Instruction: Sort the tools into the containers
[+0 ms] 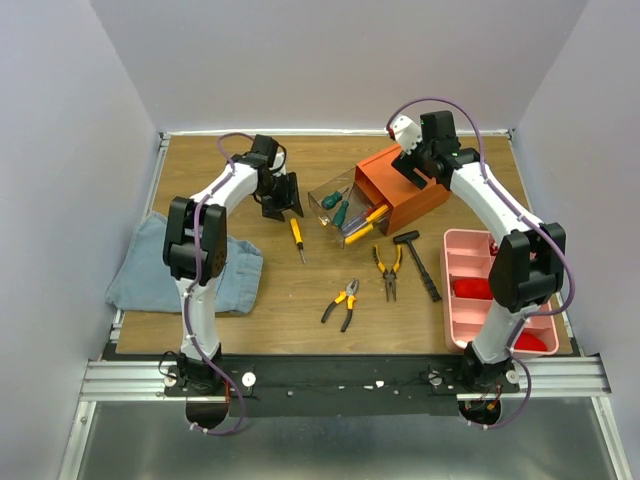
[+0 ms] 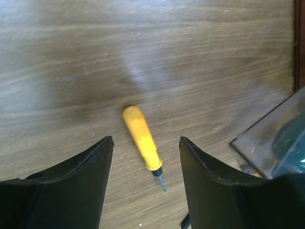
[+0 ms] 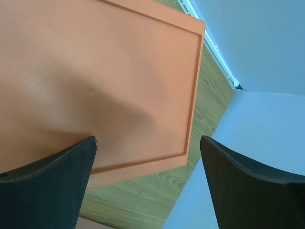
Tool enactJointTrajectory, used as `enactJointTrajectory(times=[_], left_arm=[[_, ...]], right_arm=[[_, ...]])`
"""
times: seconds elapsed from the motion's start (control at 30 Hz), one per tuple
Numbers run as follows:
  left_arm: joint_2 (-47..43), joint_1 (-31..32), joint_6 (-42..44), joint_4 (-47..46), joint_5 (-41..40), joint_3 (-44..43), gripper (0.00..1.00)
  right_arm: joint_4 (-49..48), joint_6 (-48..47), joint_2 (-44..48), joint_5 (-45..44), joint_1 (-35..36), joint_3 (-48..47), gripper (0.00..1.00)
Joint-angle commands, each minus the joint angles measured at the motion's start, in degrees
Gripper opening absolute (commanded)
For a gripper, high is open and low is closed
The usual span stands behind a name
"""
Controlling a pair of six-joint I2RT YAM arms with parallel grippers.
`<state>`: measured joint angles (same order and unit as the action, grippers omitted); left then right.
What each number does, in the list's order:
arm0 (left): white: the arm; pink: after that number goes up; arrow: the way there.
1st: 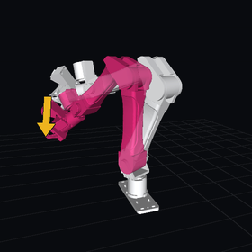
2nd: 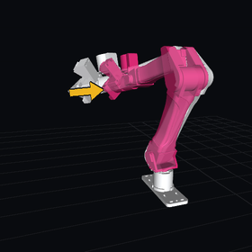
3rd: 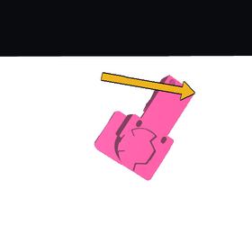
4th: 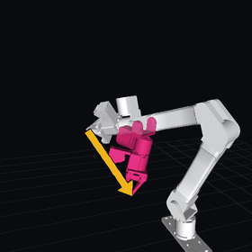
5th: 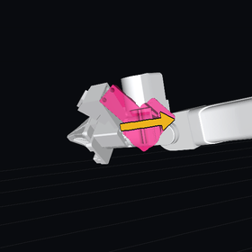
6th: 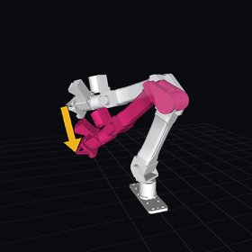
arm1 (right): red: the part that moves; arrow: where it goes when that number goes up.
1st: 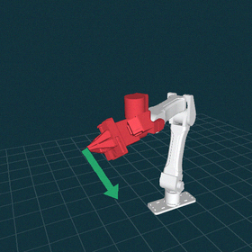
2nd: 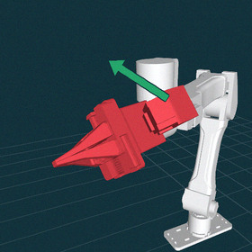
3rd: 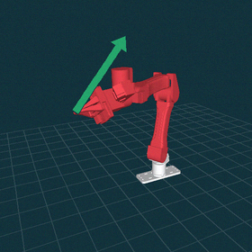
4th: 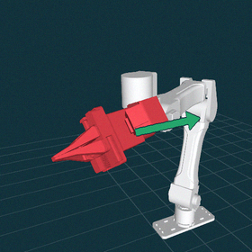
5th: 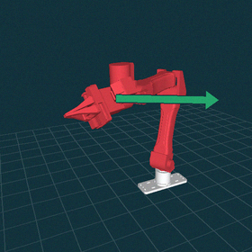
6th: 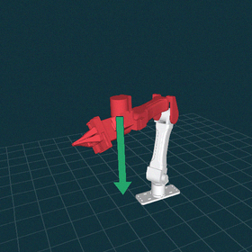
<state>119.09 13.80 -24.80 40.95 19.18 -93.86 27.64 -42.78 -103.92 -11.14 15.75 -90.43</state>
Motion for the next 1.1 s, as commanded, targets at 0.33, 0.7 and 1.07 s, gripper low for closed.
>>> enactJointTrajectory(times=[0.33,0.7,1.07], left_arm=[[5.19,2.37,3.18,7.74,-6.70,-4.14,0.53],[-0.51,-2.90,0.63,3.97,-3.63,-1.05,0.00],[-4.20,-9.06,-9.80,-30.49,34.68,-15.66,0.00]], right_arm=[[11.03,-0.28,-3.40,1.38,0.78,4.21,1.00],[10.95,-0.46,-3.40,1.29,0.86,3.60,1.00],[11.29,-0.20,-4.80,2.17,0.86,3.25,1.00]])
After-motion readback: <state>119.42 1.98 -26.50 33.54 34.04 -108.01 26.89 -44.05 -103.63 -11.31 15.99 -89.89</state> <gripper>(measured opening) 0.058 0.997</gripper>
